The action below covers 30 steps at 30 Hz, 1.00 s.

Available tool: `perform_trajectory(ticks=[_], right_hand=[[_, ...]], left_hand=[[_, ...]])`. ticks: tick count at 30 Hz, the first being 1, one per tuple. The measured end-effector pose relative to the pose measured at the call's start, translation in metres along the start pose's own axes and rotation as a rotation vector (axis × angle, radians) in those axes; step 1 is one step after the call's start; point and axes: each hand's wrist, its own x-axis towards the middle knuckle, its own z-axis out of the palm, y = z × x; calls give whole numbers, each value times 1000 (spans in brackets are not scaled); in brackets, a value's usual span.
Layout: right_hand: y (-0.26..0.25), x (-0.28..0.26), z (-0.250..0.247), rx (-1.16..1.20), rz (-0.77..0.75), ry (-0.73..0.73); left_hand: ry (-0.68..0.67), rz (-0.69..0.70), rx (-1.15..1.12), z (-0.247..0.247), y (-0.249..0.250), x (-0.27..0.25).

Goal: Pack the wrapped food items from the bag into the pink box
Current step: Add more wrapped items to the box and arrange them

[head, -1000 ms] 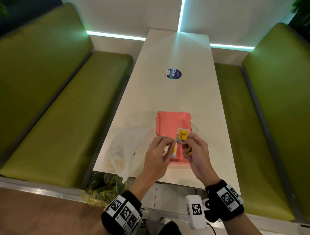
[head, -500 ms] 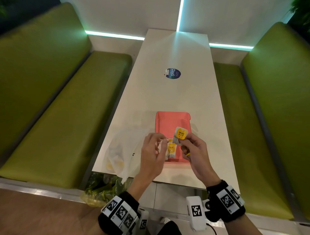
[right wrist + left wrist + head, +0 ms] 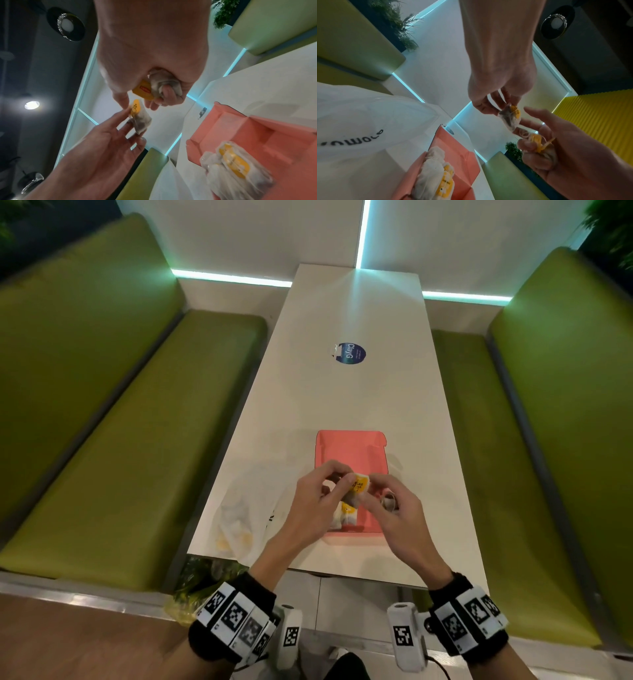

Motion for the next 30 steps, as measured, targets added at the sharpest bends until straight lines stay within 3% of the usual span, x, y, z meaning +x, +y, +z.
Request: perform_trajectory(ticks=[6,12,15,20,24,30], right_hand=[[-1,1,5,-136,-75,-101],[-5,4,-11,-177,-41,-91],[-7,12,-16,-280,-63,-175],[13,30,-20,-567,-64,-281],[32,41,-14,-852,-37,-412],[47,46,0,-876,15,-528]], left_hand=[[50,-4,-76,7,-5,-3],[-20,-52,-52,9,-20,-13],[-46,-69,-57,13,-26,-14],[-40,-78,113,12,-52,-22],[-45,-133,386,5,-79,-34],[-50,-93,624,6,-83,-45]])
